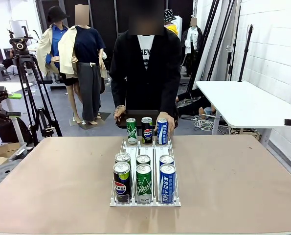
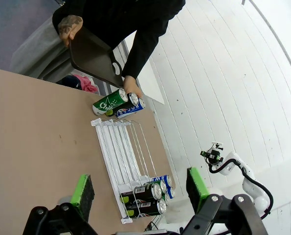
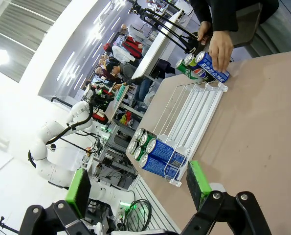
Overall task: Retrieve and hand over the desired beverage to the person.
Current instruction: Pick up a can of the same type that the person held from the Automatic Can Dispenser.
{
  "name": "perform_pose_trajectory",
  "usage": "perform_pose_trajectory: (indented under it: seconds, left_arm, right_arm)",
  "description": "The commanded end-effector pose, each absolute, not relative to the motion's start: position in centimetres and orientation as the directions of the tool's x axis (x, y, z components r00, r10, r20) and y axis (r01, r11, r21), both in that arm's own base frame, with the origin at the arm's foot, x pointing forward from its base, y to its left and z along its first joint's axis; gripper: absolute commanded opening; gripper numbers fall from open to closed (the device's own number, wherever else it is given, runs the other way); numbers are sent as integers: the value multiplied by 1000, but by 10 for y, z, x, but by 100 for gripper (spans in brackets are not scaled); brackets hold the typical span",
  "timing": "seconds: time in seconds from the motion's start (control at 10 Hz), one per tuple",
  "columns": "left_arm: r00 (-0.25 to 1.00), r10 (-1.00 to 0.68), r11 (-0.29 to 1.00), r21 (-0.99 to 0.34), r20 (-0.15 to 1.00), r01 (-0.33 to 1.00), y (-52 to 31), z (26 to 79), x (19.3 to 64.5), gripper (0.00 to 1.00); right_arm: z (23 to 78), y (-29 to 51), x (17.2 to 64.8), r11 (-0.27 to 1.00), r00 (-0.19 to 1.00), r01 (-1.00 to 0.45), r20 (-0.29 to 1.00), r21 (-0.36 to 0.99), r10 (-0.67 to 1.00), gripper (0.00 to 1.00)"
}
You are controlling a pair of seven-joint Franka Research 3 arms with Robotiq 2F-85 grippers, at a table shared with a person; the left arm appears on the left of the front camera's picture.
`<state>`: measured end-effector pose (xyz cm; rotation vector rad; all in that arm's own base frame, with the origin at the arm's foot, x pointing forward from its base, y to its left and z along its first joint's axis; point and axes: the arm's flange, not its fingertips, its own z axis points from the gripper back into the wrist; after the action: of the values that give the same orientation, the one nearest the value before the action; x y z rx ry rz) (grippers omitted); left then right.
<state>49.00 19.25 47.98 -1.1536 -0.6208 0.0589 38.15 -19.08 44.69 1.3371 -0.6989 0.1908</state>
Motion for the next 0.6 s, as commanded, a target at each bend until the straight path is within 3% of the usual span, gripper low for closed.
perform_pose_trajectory:
  seconds: [0.0,0.5]
  left_arm:
    - [831,355,422,-867,428,266,193,481,490,100]
    - [831,355,422,-867,428,266,193,481,490,100]
  right_arm:
    - [446,-191,382,256,783,-506,563,824,-263,100]
    - [446,-191,382,256,783,-506,563,824,-263,100]
